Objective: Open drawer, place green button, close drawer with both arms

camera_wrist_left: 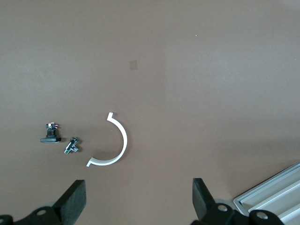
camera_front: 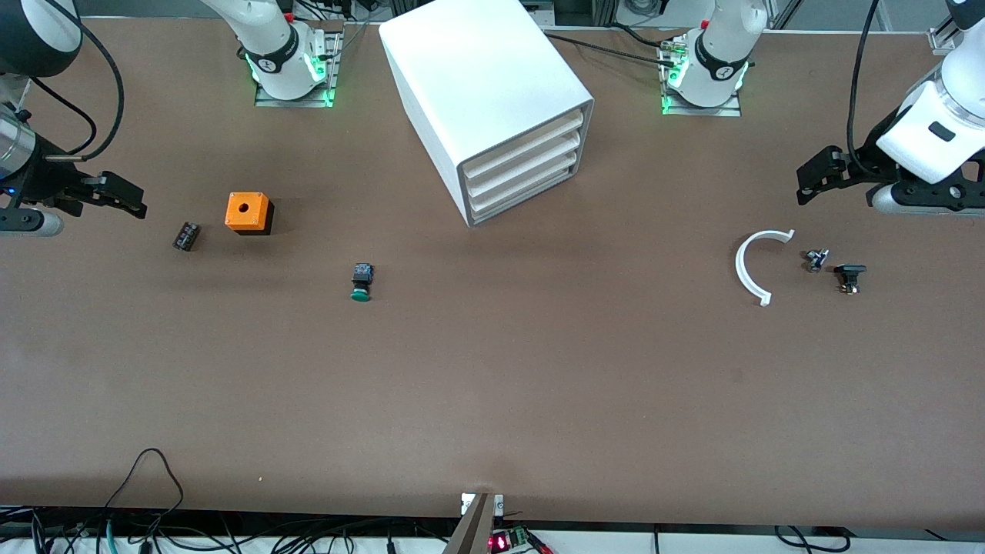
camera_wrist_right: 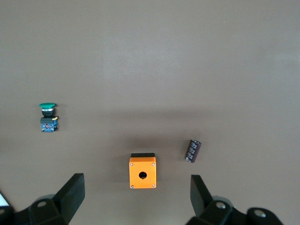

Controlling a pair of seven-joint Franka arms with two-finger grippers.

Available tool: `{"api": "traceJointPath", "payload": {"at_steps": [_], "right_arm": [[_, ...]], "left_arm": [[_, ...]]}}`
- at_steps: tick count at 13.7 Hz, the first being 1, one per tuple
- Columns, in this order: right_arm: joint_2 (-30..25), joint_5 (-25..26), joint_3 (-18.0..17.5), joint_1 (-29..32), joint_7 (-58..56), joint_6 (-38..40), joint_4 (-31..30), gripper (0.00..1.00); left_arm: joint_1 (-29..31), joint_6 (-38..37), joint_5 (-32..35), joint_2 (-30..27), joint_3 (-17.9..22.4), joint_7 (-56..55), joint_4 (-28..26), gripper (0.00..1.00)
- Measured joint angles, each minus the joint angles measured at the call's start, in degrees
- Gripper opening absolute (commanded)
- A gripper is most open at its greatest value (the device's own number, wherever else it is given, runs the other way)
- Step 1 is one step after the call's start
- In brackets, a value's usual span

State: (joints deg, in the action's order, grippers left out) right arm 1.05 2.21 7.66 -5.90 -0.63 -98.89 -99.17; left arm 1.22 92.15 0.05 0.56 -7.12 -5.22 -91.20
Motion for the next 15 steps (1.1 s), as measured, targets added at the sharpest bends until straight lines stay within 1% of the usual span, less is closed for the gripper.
{"api": "traceJointPath", "payload": {"at_steps": [7,11,14,15], "right_arm": [[0.0,0.0,0.0,-0.03,-0.01,0.0,0.0,1.0],[0.7,0.0,0.0,-0.06,-0.01,-0.28,-0.01,1.0],[3.23,-0.29,-0.07,-0.19,-0.01,-1.48,-0.03,1.0],[4.2,-1.16,-0.24,-0.54,-0.01,-2.49,-0.03,1.0]], "left_arm": [[-0.04,0.03,0.0,0.57,-0.14,0.0,0.0,1.0],[-0.07,0.03,0.0,3.52,-0.44,0.0,-0.02,1.0],[-0.48,-0.28,-0.04,6.23,-1.42,0.0,-1.02,1.0],[-0.57,-0.28,-0.04,7.37,-1.91,0.0,-1.71,1.0]]}}
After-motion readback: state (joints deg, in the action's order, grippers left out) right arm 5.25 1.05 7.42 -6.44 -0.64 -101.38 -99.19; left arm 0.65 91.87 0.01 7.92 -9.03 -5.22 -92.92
